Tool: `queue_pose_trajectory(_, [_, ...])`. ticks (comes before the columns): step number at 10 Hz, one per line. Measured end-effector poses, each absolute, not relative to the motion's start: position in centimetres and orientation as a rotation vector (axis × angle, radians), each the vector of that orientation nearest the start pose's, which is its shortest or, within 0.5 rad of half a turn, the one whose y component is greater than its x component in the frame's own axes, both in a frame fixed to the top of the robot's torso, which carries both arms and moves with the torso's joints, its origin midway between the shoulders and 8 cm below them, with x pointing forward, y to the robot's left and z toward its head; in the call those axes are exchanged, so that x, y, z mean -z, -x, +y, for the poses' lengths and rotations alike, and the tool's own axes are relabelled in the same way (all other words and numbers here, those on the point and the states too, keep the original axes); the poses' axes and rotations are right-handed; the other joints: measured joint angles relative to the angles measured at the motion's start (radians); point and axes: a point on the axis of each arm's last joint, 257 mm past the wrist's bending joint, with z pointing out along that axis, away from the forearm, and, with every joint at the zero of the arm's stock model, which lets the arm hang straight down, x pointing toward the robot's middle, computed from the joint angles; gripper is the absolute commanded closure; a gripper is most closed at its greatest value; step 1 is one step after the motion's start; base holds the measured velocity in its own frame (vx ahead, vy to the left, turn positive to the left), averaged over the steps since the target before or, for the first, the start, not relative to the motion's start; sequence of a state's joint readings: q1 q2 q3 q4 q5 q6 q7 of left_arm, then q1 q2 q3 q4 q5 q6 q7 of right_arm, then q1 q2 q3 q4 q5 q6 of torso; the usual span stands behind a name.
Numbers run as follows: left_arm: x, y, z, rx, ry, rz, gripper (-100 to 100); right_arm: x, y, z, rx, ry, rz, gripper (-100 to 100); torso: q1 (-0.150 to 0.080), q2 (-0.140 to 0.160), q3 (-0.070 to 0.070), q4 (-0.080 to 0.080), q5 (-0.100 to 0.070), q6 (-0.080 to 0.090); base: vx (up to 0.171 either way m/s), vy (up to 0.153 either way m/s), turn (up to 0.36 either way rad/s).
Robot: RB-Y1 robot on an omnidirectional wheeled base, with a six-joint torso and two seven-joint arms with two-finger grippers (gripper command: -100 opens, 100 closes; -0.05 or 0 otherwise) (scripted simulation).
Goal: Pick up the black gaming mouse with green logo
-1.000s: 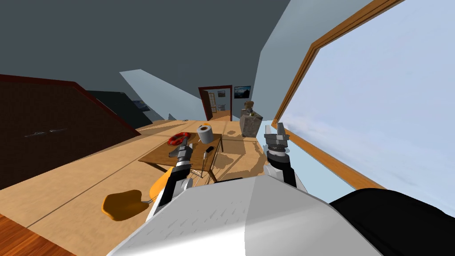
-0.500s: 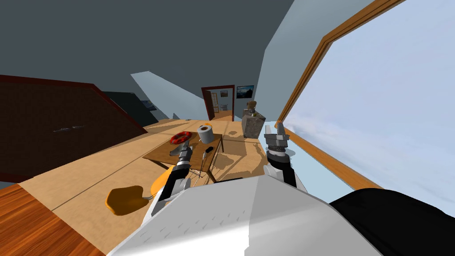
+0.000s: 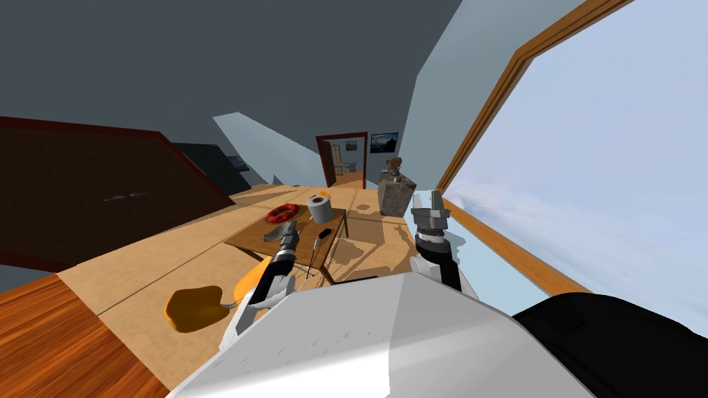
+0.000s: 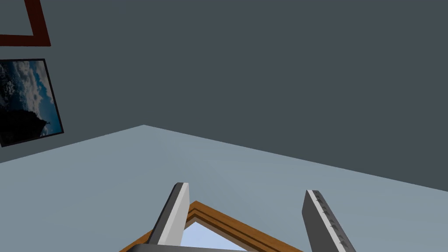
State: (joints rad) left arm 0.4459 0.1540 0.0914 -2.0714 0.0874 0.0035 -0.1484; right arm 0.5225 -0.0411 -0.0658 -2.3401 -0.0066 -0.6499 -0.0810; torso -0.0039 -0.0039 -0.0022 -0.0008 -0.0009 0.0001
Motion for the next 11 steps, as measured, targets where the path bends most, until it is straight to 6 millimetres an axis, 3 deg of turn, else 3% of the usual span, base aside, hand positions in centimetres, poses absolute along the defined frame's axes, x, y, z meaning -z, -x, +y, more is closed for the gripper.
queue_pose_trajectory(9, [24.2, -42.2, 39.5, 0.718, 1.190, 1.346, -100, -7.1, -29.9, -28.6, -1.356, -0.488, 0.499, 0, 0.002, -0.001, -0.001, 0.000, 0.000, 0.000, 0.081, -0.042, 0.024])
queue_pose_trajectory(11, [25.1, -41.8, 40.6, 0.683, 1.218, 1.374, -100, -7.1, -29.9, -28.6, -1.356, -0.488, 0.499, 0, 0.002, 0.000, 0.000, 0.000, 0.000, 0.000, 0.055, -0.043, 0.036])
